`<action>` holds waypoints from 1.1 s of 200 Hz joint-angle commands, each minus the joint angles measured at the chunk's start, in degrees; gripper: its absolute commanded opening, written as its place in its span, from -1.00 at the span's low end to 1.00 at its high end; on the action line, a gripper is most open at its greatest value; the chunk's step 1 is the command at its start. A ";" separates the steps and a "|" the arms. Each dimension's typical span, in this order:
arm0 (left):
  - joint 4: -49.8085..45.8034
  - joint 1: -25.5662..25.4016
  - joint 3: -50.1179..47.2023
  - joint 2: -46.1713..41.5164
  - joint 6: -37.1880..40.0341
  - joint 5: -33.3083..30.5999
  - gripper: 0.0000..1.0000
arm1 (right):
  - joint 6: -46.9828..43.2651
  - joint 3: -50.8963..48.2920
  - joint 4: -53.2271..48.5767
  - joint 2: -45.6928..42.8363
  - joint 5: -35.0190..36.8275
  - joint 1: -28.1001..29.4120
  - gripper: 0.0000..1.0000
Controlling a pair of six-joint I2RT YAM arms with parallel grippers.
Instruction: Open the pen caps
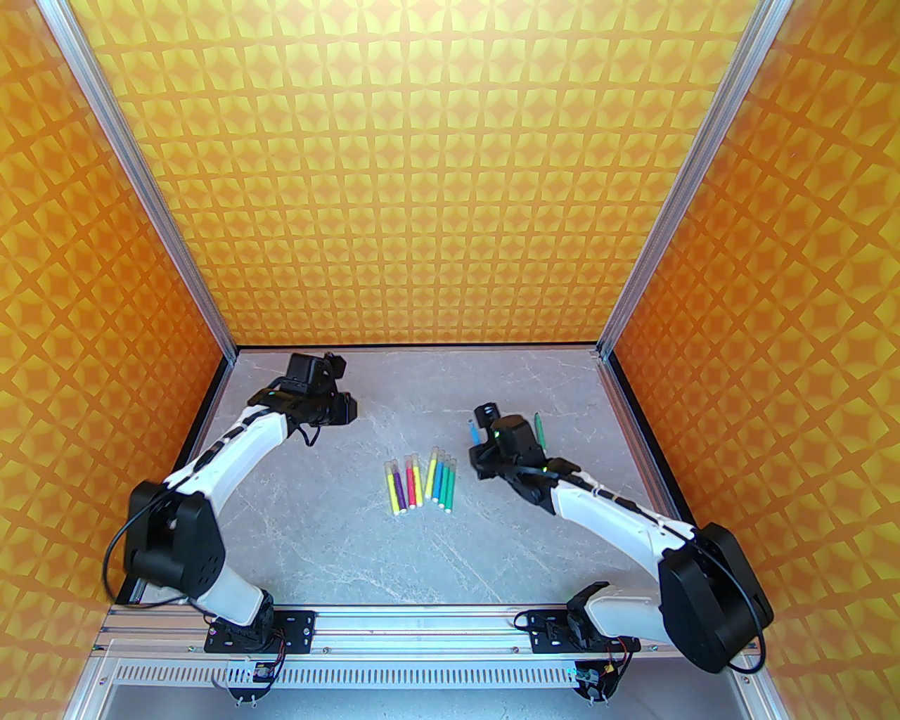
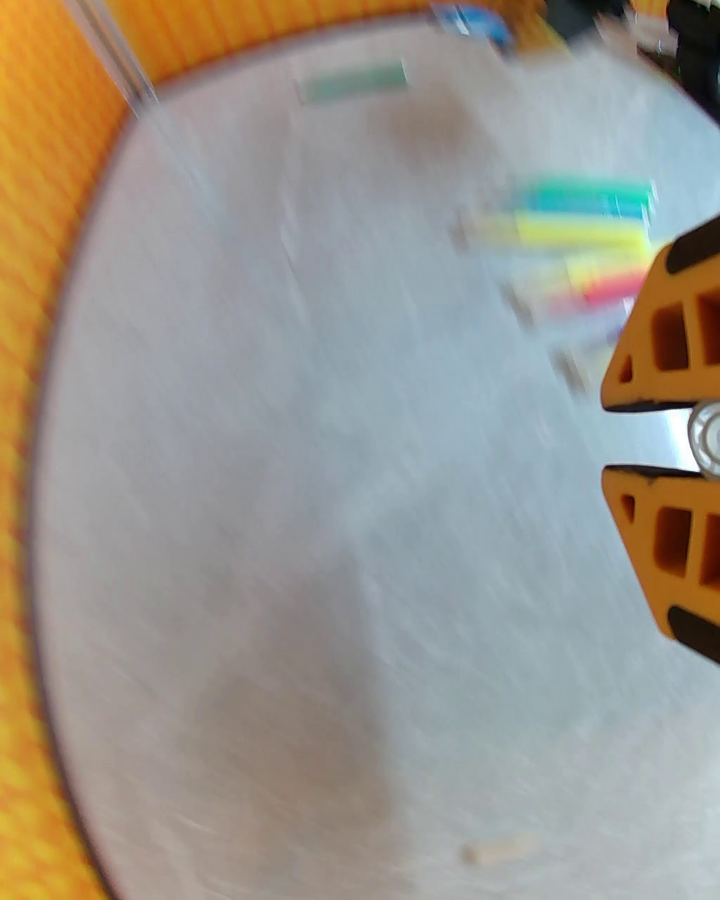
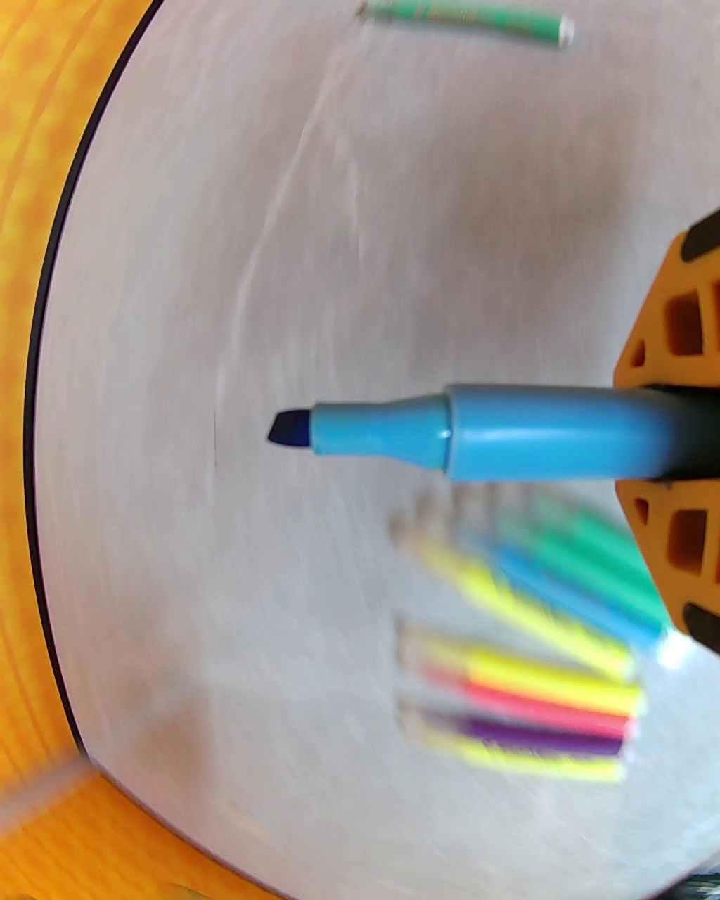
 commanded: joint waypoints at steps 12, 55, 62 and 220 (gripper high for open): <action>-7.68 1.66 3.00 4.71 3.57 -9.10 -1.00 | 2.66 3.22 -2.37 4.67 4.11 -3.72 -1.00; -8.30 4.90 4.54 8.78 4.95 -10.39 -1.00 | 6.30 7.88 -4.92 11.53 4.40 -8.57 -1.00; -8.14 5.45 4.72 9.22 5.15 -10.38 -1.00 | 6.53 8.33 -5.00 12.41 4.20 -9.42 -1.00; -11.18 11.06 13.36 22.94 9.20 -13.33 -0.92 | 2.43 25.91 -21.93 28.67 10.81 -15.10 -1.00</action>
